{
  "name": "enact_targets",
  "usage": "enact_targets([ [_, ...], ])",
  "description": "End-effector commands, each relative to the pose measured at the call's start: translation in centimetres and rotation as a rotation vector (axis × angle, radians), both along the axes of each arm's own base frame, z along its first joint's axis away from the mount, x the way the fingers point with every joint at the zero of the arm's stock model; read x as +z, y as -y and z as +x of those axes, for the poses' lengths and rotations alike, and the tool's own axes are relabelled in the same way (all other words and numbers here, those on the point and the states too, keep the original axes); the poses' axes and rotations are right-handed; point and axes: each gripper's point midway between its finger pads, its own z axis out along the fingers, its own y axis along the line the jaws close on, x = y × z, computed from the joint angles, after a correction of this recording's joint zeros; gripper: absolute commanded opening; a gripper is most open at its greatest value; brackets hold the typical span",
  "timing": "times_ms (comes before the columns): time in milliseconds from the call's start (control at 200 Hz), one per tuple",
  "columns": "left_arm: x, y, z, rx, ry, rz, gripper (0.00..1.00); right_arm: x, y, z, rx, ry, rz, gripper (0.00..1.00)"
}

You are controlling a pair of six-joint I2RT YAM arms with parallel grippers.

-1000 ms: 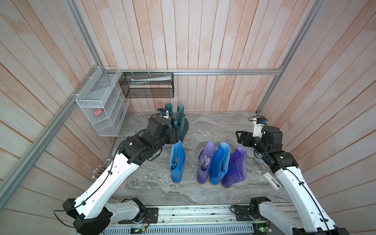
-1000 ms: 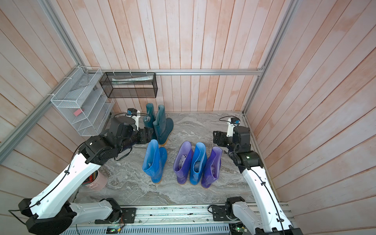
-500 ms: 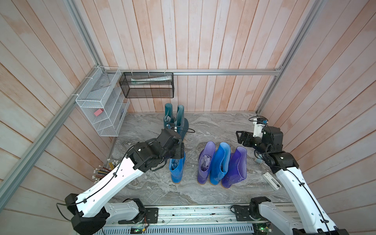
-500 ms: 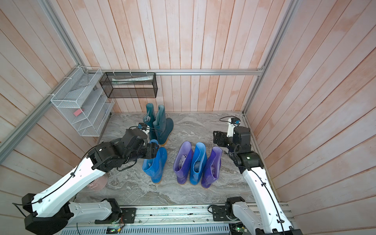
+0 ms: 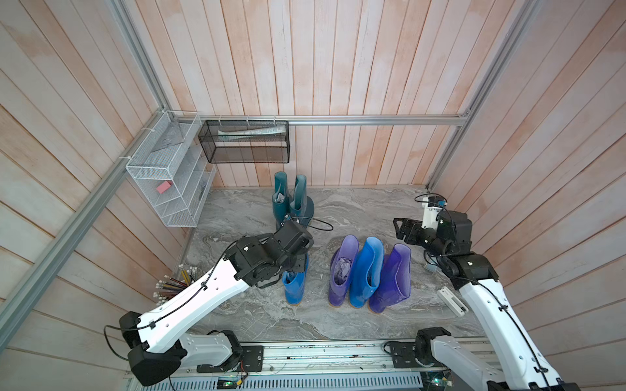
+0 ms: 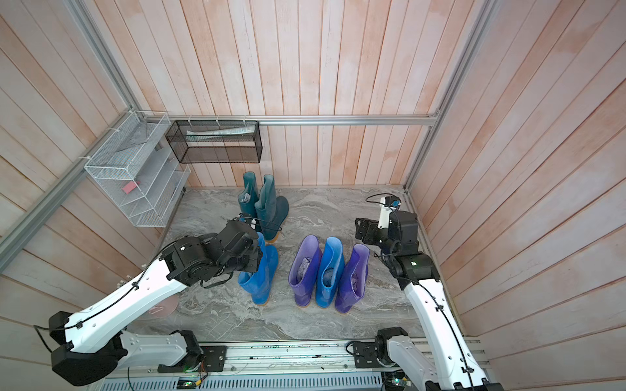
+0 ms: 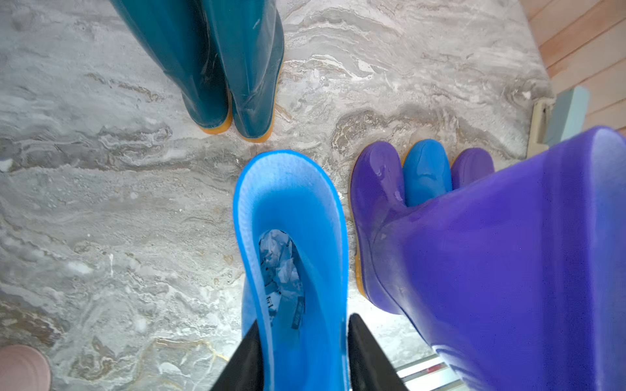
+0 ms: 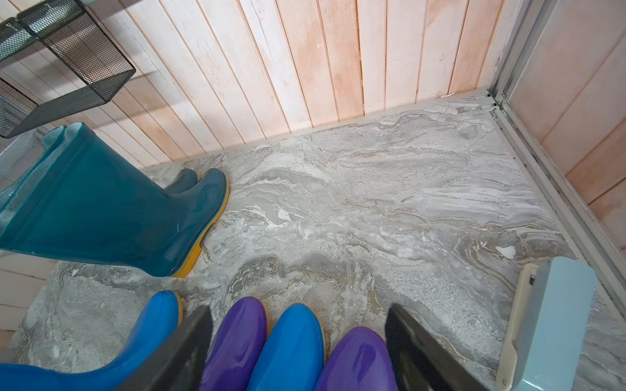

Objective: Match and arrange rain boots in pairs
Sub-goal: Pick up the rain boot at the center of the board.

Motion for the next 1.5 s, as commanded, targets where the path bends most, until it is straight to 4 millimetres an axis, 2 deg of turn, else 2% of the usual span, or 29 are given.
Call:
enact_targets([
  [0,-0.7,0.0,-0.2,-0.017,-0.012,0.029,0.21,-0.2,0.3,-0.3,-0.016,-0.005,-0.007,0.82],
  [150,-0.8,0.1,-0.4,-0.024,-0.017,0.034,0.00,-0.2,0.3,-0.2,-0.017,-0.003,-0.005,0.82],
  [350,0.0,0.4,-0.5,-0.039,-0.007,0.026,0.00,-0.2,0.3,-0.2,-0.018,-0.001,-0.006,0.82],
  [560,2.0,0.7,-0.4,-0.061,0.024,0.010,0.00,-0.1,0.3,-0.1,-0.020,0.003,-0.004,0.82],
  [605,2.4,1.6,-1.1,-0.101,0.031,0.002,0.00,-0.2,0.3,-0.1,-0.020,0.002,-0.003,0.82],
  [810,3.3,2.2,-0.5,-0.118,0.059,0.011,0.00,-0.3,0.3,-0.1,-0.020,0.001,-0.002,0.82],
  [1000,3.9,2.8,0.6,-0.110,0.095,0.026,0.00,-0.3,0.4,-0.3,-0.022,0.001,-0.005,0.82],
  [1360,5.4,5.1,3.1,-0.158,0.177,0.031,0.00,-0.5,0.4,-0.2,-0.029,-0.006,0.001,0.82],
  [1385,5.5,4.4,4.2,-0.129,0.180,0.032,0.00,-0.5,0.4,-0.2,-0.028,-0.006,0.002,0.82],
  [1495,5.7,4.8,5.3,-0.141,0.191,0.021,0.00,-0.3,0.4,-0.1,-0.025,-0.006,-0.003,0.82],
])
